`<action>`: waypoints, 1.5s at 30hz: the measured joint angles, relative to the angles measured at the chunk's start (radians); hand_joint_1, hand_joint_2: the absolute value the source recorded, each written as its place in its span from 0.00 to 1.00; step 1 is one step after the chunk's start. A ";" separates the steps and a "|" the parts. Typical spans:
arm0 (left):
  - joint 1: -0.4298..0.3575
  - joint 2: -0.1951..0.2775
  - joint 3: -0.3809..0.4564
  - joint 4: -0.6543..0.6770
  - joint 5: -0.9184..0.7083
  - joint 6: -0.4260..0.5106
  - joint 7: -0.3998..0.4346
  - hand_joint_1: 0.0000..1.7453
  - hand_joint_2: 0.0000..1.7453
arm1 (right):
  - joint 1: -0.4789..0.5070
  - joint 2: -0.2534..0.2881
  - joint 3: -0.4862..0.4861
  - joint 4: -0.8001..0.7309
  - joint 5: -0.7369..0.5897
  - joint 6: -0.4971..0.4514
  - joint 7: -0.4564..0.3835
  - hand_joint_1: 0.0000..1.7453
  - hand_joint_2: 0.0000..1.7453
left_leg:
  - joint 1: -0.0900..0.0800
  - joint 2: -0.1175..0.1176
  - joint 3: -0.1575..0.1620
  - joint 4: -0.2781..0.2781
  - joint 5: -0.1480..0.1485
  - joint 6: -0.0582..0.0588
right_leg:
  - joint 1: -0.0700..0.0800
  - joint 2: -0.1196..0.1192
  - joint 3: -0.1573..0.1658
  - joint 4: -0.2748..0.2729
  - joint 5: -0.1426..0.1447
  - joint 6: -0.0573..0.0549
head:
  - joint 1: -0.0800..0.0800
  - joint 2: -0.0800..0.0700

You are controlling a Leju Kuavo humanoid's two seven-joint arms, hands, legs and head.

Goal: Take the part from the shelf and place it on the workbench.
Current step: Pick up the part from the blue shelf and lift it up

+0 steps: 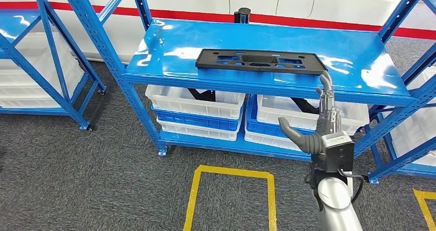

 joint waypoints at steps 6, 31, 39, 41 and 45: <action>0.000 0.000 0.000 0.000 0.000 0.012 0.001 0.00 0.00 | -0.034 -0.017 0.092 0.000 0.206 -0.055 0.042 0.00 1.00 | 0.000 0.000 0.000 0.000 0.000 0.000 | 0.000 0.000 0.000 0.000 0.000 0.000 | 0.000 0.000; -0.001 0.000 0.002 0.000 0.012 0.076 0.014 0.00 0.00 | -0.257 -0.082 0.567 0.151 0.958 -0.129 0.273 0.00 1.00 | 0.000 0.000 -0.001 0.000 0.000 0.000 | 0.000 0.000 0.000 0.000 0.000 0.000 | 0.000 0.000; -0.001 -0.001 0.007 0.000 0.024 0.112 0.012 0.00 0.00 | -0.327 -0.100 0.693 0.239 1.150 -0.082 0.396 0.00 1.00 | 0.000 0.000 -0.001 0.001 0.000 0.000 | -0.001 0.000 0.000 0.000 0.000 0.000 | 0.000 0.000; -0.001 -0.001 0.011 0.000 0.028 0.126 0.004 0.00 0.00 | -0.335 -0.102 0.703 0.260 1.170 -0.055 0.436 0.00 1.00 | -0.001 0.000 -0.002 0.003 0.000 0.000 | -0.002 0.000 0.000 -0.001 0.001 0.001 | 0.000 0.000; -0.001 -0.001 0.021 0.000 0.033 0.136 -0.004 0.00 0.00 | -0.345 -0.103 0.712 0.298 1.179 -0.015 0.492 0.00 1.00 | -0.001 -0.001 -0.005 0.010 -0.003 0.004 | -0.003 0.000 -0.001 -0.002 0.001 0.002 | 0.000 0.000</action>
